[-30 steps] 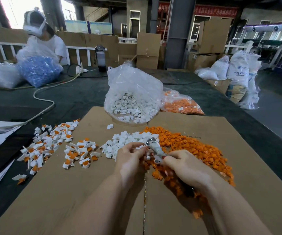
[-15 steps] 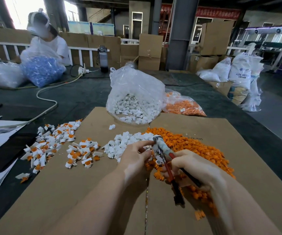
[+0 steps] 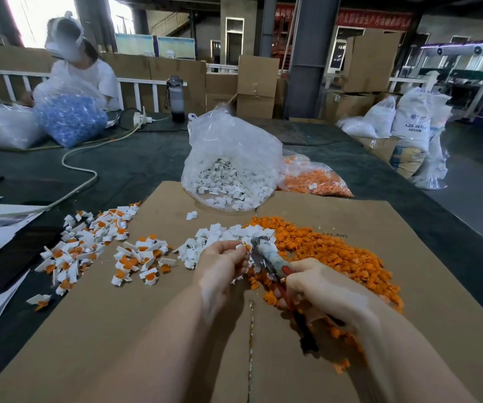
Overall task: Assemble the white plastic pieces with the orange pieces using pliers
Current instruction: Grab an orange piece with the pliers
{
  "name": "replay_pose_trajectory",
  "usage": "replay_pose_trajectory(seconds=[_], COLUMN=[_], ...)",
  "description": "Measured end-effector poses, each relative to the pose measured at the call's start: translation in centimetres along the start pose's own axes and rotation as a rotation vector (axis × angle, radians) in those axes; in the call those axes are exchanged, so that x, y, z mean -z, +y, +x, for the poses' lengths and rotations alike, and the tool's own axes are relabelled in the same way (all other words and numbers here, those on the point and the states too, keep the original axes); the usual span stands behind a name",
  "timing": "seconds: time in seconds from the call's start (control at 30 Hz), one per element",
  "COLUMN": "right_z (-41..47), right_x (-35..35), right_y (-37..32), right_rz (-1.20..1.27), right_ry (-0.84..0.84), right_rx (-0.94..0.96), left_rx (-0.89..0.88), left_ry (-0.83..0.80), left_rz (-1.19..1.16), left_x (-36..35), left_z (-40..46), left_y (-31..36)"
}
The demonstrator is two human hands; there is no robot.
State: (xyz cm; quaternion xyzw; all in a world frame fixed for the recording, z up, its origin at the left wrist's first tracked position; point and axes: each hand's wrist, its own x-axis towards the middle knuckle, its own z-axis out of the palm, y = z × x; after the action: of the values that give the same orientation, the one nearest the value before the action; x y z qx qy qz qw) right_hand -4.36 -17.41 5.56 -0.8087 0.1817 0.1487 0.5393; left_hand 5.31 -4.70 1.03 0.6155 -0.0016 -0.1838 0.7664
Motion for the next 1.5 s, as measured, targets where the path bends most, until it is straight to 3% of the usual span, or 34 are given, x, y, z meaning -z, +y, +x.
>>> replay_pose_trajectory(seconds=[0.3,0.53,0.77,0.97,1.03,1.13,1.23,1.5], right_z=[-0.3,-0.1,0.3,0.3,0.7,1.7,2.4,2.8], right_x=[-0.9,-1.6,-2.4,-1.7,-0.9,0.1,0.6,1.2], right_y=[-0.5,-0.3,0.7,1.9,2.5,4.0,5.7,6.6], right_rz=[-0.006,-0.519,-0.5,-0.425,-0.444,-0.652,-0.866,-1.138], right_ry=[-0.041,0.154,0.232,0.344,0.475,0.687,0.796,0.91], right_rx=[0.024,0.137,0.145,0.193,0.191,0.149,0.104,0.005], left_rx=[-0.04,-0.06,-0.053,0.014,-0.033,-0.165,-0.277,-0.346], left_ry=[0.07,0.093,0.116,0.119,0.093,0.035,-0.013,-0.049], left_rz=[0.061,0.093,0.089,-0.212,-0.112,0.252,0.499,0.627], left_x=[-0.2,-0.6,-0.8,-1.4,-0.8,0.1,0.3,0.3], left_z=[0.3,0.2,-0.1,-1.3,-1.4,-1.5,-1.8,-1.5], left_y=[-0.1,-0.5,-1.0,-1.2,-1.5,-2.5,-3.4,-4.1])
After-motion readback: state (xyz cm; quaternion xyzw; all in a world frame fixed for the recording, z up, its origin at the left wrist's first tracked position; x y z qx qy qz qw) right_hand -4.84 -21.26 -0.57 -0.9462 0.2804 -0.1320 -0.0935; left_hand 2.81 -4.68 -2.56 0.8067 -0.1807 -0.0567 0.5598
